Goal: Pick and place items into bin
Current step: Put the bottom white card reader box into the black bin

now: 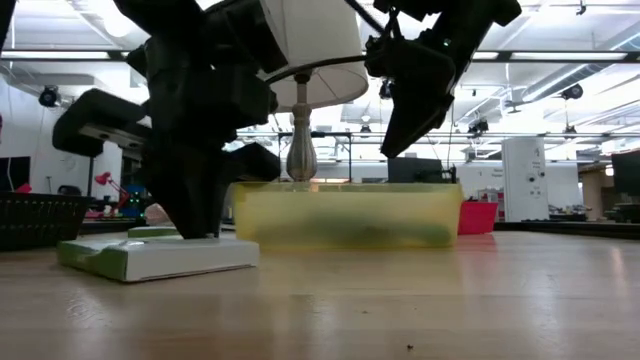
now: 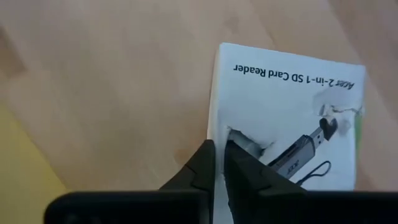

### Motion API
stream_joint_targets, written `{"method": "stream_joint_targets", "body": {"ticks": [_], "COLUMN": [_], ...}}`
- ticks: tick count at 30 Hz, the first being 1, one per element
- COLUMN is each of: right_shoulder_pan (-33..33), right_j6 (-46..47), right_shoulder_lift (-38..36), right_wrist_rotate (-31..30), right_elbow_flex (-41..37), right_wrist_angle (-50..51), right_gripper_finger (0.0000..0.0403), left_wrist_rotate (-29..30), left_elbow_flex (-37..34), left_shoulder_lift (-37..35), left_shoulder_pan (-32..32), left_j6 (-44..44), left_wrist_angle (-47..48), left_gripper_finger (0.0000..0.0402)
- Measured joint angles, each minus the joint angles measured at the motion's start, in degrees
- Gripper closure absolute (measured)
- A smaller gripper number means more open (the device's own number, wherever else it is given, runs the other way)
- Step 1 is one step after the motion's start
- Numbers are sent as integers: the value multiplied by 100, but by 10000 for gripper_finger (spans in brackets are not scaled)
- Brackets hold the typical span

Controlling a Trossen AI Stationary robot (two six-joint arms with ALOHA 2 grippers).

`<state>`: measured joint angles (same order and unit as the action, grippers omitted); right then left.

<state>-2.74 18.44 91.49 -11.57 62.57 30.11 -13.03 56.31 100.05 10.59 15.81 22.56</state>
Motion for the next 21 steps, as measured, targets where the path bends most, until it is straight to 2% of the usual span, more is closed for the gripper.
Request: {"method": "stream_joint_targets", "body": {"ticks": [12,18,21], "right_shoulder_pan": [0,2,3], "right_j6": [-44,-96,-109], "right_shoulder_lift": [2,1,1], "right_wrist_rotate": [-2,-2,-3], "right_elbow_flex": [0,0,0], "right_wrist_angle": [11,12,-16], "right_gripper_finger": [300,308,310], "left_wrist_rotate": [-16,363,546], "left_elbow_flex": [-11,-80,-142], "left_shoulder_lift": [-1209,-1911,-2222], "left_shoulder_pan": [17,17,14], "left_j6": [-300,-1905,-3123], "left_wrist_angle": [847,1588,1964], "left_gripper_finger": [398,398,398]}}
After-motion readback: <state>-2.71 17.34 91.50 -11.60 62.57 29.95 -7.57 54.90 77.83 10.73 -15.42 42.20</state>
